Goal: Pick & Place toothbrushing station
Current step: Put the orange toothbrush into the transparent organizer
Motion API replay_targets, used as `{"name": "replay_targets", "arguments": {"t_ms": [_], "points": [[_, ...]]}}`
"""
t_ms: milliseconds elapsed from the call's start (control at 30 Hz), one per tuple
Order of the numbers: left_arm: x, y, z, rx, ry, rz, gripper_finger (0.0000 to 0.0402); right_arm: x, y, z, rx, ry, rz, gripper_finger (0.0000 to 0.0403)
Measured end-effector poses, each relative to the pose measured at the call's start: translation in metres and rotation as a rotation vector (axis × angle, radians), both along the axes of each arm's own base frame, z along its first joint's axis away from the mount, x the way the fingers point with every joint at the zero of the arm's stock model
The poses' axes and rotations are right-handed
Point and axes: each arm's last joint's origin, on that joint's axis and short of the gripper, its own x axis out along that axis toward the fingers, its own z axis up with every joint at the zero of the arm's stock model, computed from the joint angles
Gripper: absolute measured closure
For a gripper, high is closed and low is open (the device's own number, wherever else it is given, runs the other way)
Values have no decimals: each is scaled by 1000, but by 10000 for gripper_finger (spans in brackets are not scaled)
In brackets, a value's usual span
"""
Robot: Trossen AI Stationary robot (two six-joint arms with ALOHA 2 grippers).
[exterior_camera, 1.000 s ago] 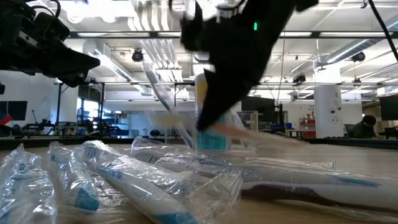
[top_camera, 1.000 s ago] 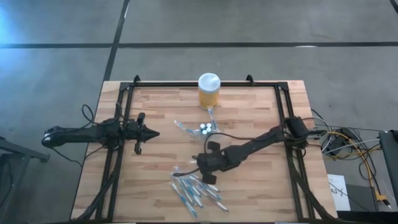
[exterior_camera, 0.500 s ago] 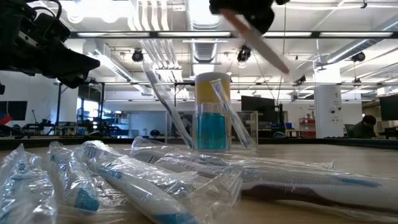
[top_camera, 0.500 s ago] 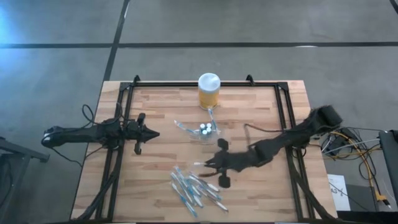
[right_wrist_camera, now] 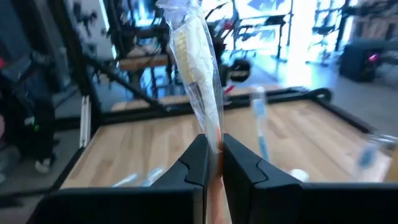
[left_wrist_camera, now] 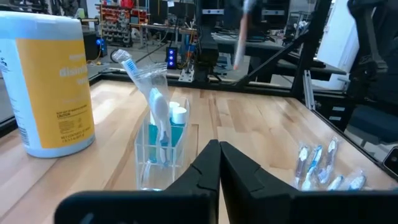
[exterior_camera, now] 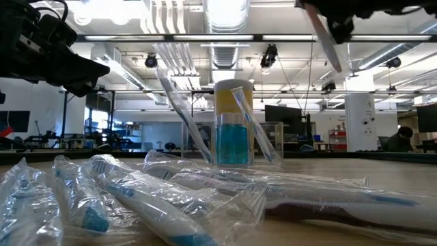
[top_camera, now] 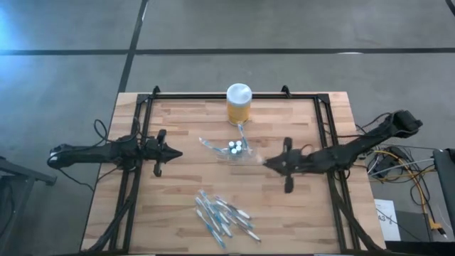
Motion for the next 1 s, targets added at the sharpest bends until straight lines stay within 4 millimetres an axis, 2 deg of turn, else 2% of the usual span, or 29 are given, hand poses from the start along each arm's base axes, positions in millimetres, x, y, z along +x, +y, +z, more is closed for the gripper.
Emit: {"name": "replay_targets", "arguments": {"t_ms": [233, 500, 733, 1000], "points": [[0, 0, 0, -31, 1, 6, 390, -36, -14, -13, 28, -195, 1, 381], [0, 2, 0, -54, -1, 67, 393, -60, -25, -34, 49, -276, -21, 381], [0, 2, 0, -80, -2, 70, 385, -71, -30, -45, 63, -343, -26, 380], [0, 2, 0, -80, -4, 70, 395, -68, -29, -49, 58, -312, -26, 380]]}}
